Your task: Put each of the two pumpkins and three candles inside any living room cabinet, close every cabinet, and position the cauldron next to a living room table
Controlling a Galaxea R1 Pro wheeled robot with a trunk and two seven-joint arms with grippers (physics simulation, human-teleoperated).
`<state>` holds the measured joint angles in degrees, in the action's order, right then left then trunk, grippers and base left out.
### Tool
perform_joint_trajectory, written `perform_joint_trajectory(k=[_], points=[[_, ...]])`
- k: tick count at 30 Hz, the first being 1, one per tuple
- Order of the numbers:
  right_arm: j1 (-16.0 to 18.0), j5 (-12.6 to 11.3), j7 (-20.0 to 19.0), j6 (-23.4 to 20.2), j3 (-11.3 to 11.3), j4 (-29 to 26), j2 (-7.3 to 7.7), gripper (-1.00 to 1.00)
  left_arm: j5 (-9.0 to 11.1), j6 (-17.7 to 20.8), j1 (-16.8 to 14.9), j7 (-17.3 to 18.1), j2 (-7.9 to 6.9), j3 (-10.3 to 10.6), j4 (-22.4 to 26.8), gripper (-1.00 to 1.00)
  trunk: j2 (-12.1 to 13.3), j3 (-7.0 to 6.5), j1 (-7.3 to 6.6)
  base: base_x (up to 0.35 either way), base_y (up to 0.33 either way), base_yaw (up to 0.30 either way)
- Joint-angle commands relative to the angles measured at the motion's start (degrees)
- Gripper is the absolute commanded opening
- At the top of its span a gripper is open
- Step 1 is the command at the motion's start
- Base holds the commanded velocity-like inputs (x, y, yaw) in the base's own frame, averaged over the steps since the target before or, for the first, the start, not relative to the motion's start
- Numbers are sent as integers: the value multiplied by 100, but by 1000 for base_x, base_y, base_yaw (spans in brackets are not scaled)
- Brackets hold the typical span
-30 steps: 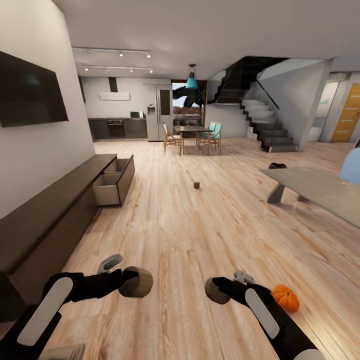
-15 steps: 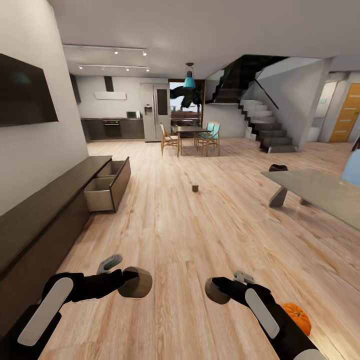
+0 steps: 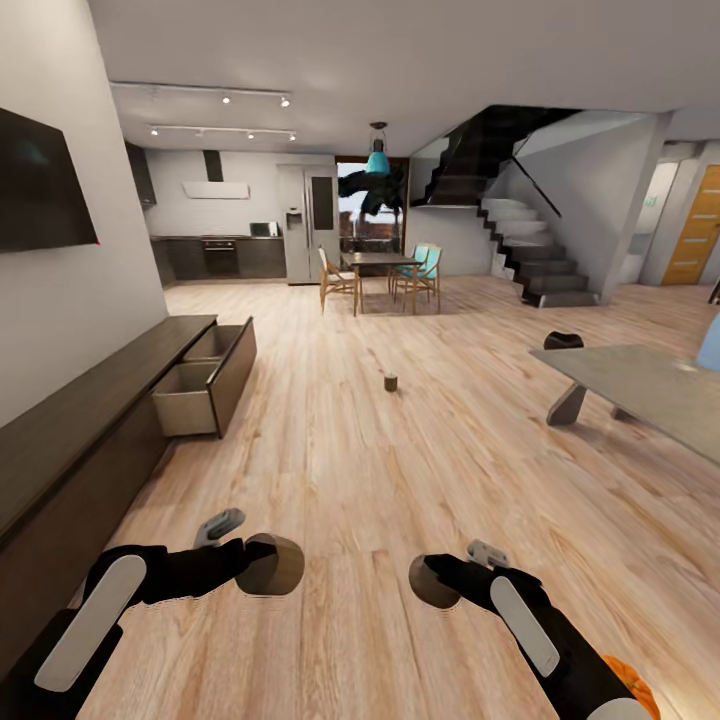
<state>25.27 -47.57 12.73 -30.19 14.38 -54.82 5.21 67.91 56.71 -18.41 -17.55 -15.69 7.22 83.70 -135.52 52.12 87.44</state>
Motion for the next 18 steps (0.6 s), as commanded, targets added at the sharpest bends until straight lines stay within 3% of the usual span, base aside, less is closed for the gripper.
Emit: perform_joint_trajectory(k=[1, 9, 18], points=[[5, -73, 54, -6, 20, -11, 7, -100, 91, -2, -3, -64, -4, 8, 6, -100, -3, 6, 2, 331, 0, 0], [5, -105, 54, -22, 21, 14, 7, -100, 91, -2, -3, -64, -4, 8, 6, -100, -3, 56, 2, 331, 0, 9], [5, -113, 63, -26, 12, 19, 20, -100, 91, -2, -4, -64, 7, 8, 6, -100, -3, 132, 2, 331, 0, 86]])
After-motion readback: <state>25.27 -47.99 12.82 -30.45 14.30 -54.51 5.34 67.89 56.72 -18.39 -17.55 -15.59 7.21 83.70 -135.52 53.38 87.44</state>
